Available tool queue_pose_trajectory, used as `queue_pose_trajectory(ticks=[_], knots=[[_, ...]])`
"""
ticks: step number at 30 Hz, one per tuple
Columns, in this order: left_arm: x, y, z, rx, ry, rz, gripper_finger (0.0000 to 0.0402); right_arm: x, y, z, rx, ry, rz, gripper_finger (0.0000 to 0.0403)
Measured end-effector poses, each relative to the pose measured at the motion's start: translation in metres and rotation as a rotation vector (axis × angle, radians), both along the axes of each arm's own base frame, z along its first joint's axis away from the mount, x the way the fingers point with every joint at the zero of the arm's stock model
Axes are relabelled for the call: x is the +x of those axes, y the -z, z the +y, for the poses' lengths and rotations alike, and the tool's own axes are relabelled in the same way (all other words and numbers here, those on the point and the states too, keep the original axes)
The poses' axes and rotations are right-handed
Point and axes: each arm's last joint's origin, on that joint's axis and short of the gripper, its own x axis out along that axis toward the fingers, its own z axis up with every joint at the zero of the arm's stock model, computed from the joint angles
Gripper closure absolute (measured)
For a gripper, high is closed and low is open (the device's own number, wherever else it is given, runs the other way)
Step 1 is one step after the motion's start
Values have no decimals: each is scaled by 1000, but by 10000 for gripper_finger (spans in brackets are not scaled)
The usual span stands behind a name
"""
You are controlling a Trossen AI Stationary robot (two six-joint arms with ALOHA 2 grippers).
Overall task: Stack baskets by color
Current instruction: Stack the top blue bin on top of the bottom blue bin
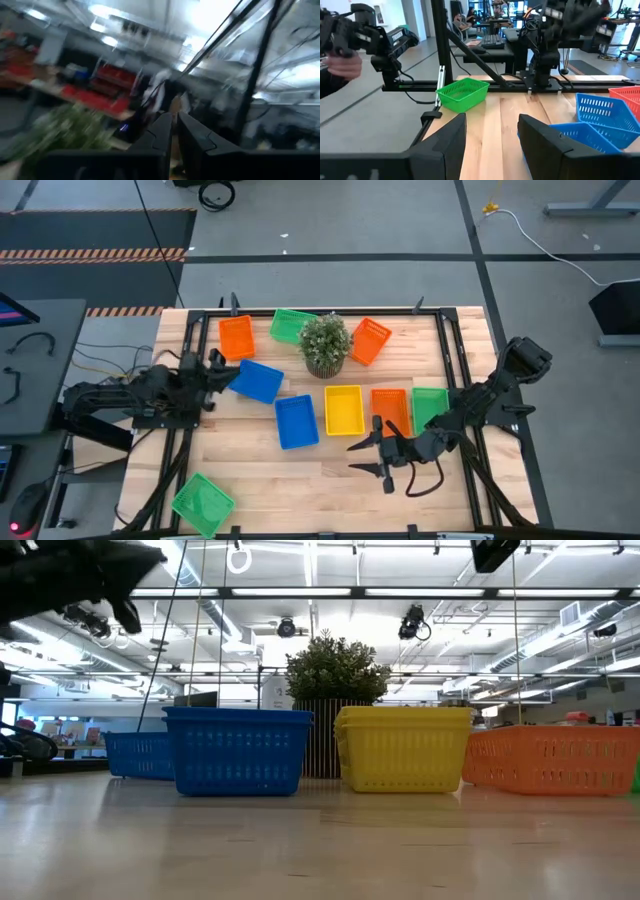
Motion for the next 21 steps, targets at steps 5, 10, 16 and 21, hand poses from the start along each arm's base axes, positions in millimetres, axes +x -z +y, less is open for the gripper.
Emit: queue_pose_trajectory(ticks=[5,10,16,21], knots=[[0,-40,-7,108,75,14,386,-7,0,8,-8,5,1,220],[28,-76,-13,130,-63,365,397,-13,4,14,-27,6,31,220],[69,-92,-21,108,-201,1015,387,-21,13,20,-57,44,98,220],[94,-89,-25,-11,-277,1412,367,-27,20,21,-66,82,128,220]])
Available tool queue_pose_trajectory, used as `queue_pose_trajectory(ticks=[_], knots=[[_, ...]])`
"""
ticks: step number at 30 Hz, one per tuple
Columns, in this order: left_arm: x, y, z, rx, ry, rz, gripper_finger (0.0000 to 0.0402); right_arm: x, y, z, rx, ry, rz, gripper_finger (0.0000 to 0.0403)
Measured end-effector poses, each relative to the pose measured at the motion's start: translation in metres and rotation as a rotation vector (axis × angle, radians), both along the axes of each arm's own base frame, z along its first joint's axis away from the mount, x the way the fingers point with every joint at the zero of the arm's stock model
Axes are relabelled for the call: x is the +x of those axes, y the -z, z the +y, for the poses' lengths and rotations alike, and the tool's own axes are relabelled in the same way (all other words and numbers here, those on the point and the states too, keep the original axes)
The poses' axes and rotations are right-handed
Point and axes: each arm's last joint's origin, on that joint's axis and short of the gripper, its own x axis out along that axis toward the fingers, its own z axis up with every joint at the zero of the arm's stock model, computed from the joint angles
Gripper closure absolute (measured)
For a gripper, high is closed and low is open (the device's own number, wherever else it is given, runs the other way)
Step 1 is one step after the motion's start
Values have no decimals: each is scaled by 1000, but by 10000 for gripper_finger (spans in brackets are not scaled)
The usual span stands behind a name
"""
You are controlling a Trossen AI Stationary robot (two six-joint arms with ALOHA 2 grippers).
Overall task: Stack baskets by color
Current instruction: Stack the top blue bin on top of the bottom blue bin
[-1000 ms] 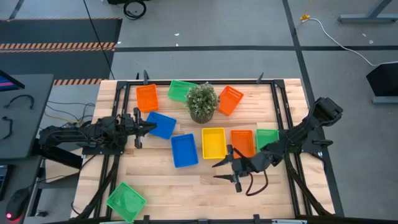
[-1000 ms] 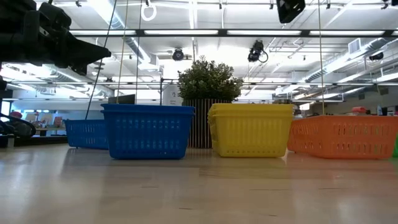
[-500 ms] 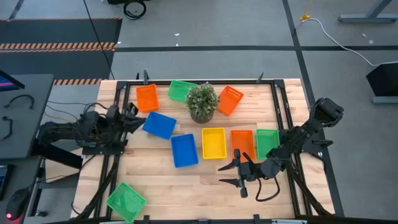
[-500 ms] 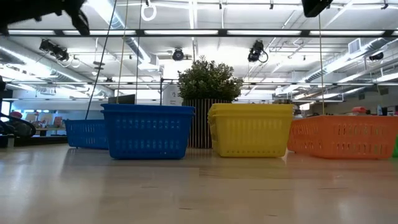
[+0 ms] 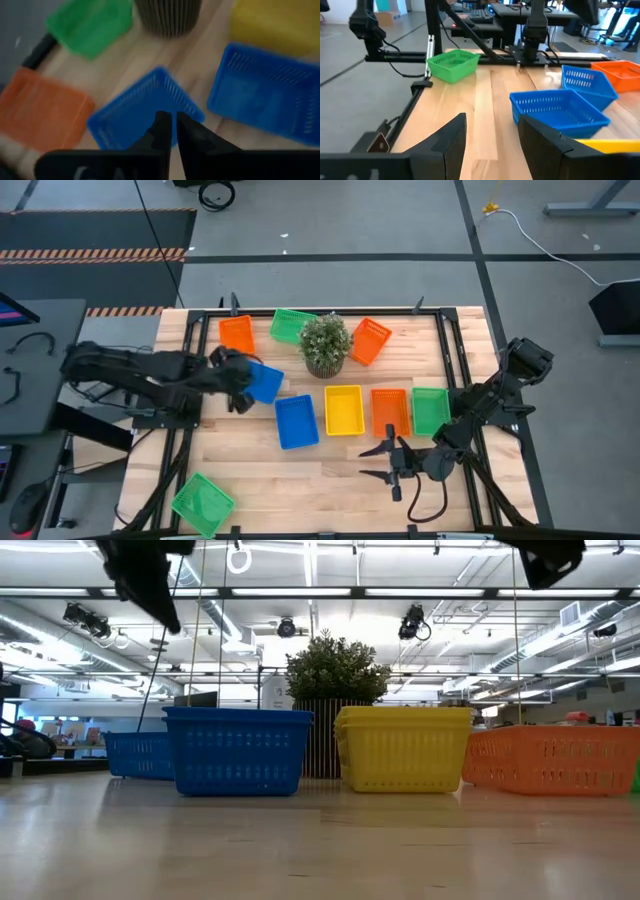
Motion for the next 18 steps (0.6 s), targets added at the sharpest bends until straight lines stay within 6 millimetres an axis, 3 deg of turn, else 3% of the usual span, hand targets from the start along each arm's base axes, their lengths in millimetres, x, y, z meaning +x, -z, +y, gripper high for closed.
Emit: queue_pose_trajectory(ticks=[4,8,14,18], knots=[[24,18,-5,-75,-53,128,340,-5,11,-5,24,22,22,220],[47,41,-1,-132,-150,175,287,-10,20,-10,52,66,36,220],[70,65,28,-156,-321,192,204,-12,22,-12,71,77,29,220],[83,75,47,-201,-359,150,176,-13,20,-10,82,66,10,220]])
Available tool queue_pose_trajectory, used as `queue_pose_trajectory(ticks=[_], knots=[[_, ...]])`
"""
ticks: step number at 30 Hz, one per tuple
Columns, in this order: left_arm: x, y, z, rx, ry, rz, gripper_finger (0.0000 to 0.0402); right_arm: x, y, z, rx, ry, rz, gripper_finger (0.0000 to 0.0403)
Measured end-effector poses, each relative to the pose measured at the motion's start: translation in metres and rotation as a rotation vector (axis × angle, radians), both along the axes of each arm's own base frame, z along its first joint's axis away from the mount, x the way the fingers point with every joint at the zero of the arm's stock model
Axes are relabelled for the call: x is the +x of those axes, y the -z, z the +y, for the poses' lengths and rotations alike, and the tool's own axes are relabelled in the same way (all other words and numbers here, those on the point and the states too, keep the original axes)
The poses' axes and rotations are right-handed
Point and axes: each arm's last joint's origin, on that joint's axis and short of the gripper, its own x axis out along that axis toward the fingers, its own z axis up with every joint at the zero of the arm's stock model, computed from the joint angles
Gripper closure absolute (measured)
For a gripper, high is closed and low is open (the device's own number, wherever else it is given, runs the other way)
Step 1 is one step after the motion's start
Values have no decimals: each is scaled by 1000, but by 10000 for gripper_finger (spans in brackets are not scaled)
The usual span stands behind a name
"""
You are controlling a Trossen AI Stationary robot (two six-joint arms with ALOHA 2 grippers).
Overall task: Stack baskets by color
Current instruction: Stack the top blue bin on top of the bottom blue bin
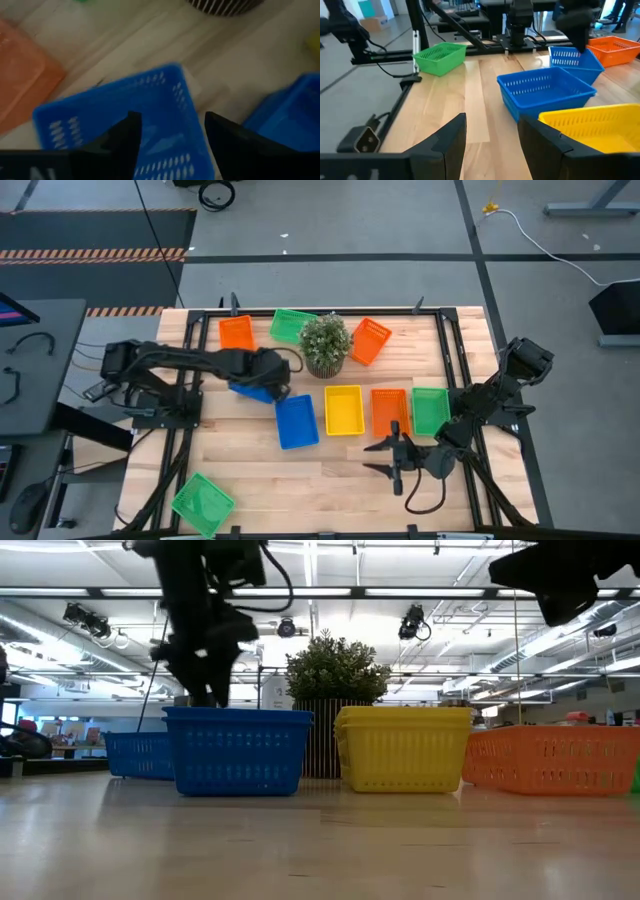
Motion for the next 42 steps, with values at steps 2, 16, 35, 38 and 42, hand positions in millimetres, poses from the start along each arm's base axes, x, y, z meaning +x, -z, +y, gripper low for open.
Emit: queue_pose_trajectory(ticks=[2,16,35,38,42], knots=[[6,5,8,-14,-17,-21,176,-1,0,2,-9,-6,-4,220],[24,42,21,-101,-13,50,252,-13,-2,12,-25,24,-36,220],[15,0,12,-121,274,91,387,-14,-3,13,-7,26,-43,220],[18,-34,4,-106,328,81,388,-14,-3,13,-8,38,-47,220],[29,-84,-18,-50,463,-10,389,-14,-4,13,-3,48,-55,220]])
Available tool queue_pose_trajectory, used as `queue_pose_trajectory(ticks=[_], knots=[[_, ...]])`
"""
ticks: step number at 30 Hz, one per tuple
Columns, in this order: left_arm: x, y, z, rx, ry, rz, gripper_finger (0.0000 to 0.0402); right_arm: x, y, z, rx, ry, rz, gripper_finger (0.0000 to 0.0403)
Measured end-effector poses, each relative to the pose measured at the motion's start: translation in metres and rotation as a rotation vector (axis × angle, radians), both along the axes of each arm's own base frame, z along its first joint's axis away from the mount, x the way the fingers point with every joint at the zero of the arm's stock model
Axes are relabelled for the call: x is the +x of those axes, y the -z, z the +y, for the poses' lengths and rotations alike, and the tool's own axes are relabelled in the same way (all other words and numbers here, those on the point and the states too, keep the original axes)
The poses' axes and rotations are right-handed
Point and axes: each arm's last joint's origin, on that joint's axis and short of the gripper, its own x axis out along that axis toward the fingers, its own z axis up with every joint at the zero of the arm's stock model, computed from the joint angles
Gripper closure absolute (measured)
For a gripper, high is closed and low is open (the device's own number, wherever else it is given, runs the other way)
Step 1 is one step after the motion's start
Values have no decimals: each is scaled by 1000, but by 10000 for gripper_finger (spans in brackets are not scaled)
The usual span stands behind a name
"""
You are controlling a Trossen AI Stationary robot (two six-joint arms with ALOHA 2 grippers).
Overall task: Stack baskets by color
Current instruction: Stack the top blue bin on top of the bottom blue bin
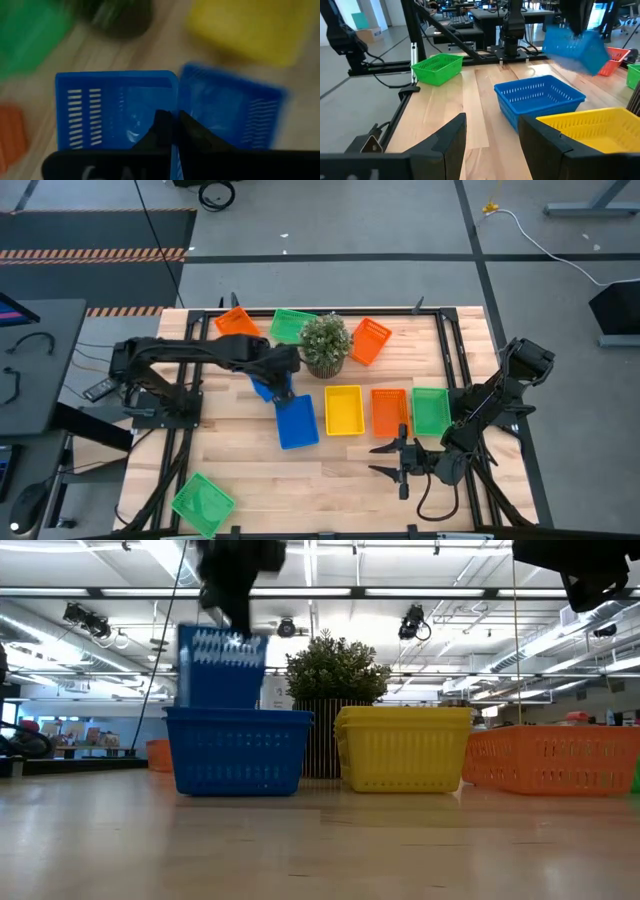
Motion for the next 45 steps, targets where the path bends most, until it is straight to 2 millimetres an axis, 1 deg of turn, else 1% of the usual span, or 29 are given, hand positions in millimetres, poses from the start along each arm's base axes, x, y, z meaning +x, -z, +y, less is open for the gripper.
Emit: queue_pose_trajectory(ticks=[2,5,7,10,12,15,18,20,23,26,28,30,34,39,45], knots=[[5,-22,-15,9,64,-81,389,0,0,0,4,0,-3,220],[6,-47,-41,4,140,-172,389,0,-1,0,7,0,-6,220],[4,-57,-59,5,169,-212,389,0,-1,0,7,0,-6,220],[1,-63,-87,17,212,-264,389,0,-1,0,5,-1,-6,220],[-1,-61,-105,39,246,-288,388,0,-1,0,0,-1,-6,220],[4,-50,-130,100,262,-288,388,1,-1,0,-4,0,-5,220],[12,-32,-149,163,286,-248,388,1,-1,-1,-3,2,-5,220],[20,-15,-158,200,294,-208,388,1,-1,0,-3,2,-6,220],[34,10,-165,246,297,-141,388,1,-1,0,-2,2,-6,220],[44,33,-168,276,298,-75,388,1,-1,0,-2,2,-6,220],[48,45,-169,293,300,-36,388,1,-1,0,-2,2,-6,220],[50,52,-170,310,300,-9,387,1,-1,0,-2,2,-6,220],[49,57,-169,342,254,12,387,1,-1,-1,-7,2,-5,220],[50,57,-166,317,181,2,387,3,-1,-3,-9,13,-5,220],[52,58,-163,272,161,7,386,5,-1,-4,-10,20,-5,220]])
